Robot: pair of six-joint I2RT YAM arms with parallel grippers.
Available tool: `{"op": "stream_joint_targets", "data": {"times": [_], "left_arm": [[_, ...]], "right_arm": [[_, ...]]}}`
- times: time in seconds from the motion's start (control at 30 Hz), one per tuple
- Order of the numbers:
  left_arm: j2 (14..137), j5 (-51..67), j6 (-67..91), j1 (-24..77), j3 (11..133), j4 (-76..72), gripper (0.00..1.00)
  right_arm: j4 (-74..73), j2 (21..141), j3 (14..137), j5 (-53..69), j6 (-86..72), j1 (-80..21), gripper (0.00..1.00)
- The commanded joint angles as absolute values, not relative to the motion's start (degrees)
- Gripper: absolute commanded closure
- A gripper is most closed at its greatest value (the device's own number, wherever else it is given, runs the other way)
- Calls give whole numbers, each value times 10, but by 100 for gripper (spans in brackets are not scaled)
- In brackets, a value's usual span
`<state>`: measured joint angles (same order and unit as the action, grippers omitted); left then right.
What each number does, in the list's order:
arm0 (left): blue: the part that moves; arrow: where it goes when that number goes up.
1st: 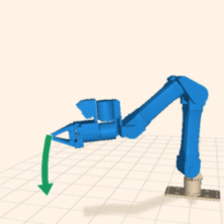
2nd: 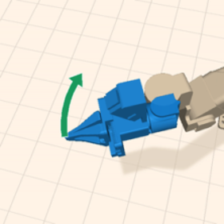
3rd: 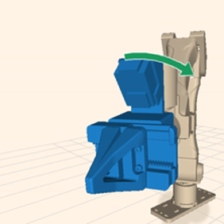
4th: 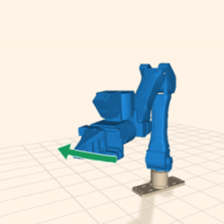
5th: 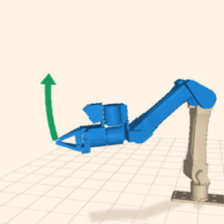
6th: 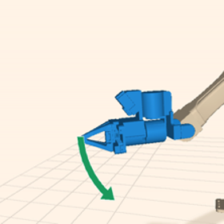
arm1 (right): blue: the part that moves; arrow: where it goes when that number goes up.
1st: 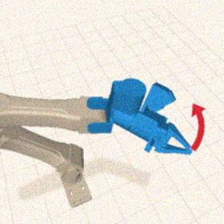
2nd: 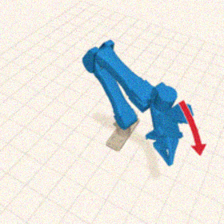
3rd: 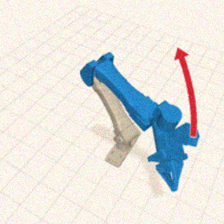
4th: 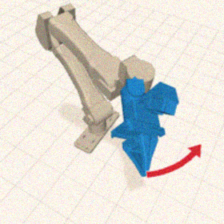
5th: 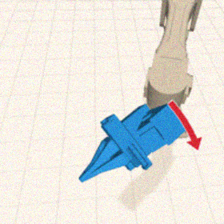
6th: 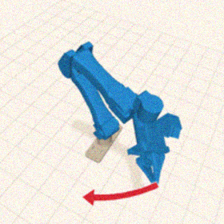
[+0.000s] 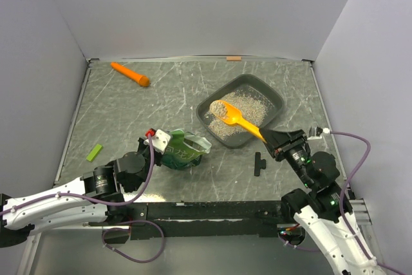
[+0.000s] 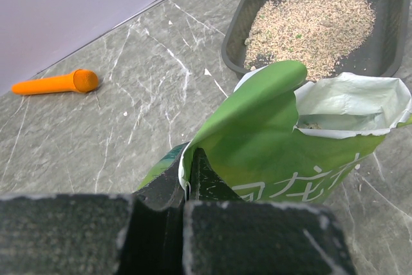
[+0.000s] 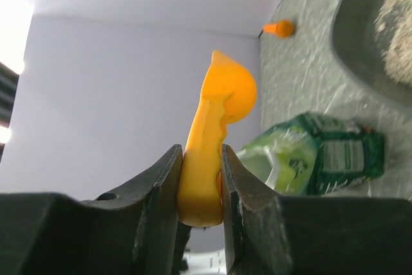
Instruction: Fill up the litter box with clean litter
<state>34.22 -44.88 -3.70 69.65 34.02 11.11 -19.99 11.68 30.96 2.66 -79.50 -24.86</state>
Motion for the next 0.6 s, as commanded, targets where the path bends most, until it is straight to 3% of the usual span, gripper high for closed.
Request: {"op": "stream_joint_targets", "data": {"times": [0.0, 0.37, 0.57], "left_arm": [[331, -490, -40, 689, 357, 98, 99], [338, -493, -41, 687, 354, 97, 99], [345, -496, -43, 685, 352, 97, 99]], "right_arm": [[-113, 159, 292, -43, -797, -247, 100], [-99, 266, 240, -155, -748, -246, 100], [-66, 393, 273, -157, -663, -247, 100]]}}
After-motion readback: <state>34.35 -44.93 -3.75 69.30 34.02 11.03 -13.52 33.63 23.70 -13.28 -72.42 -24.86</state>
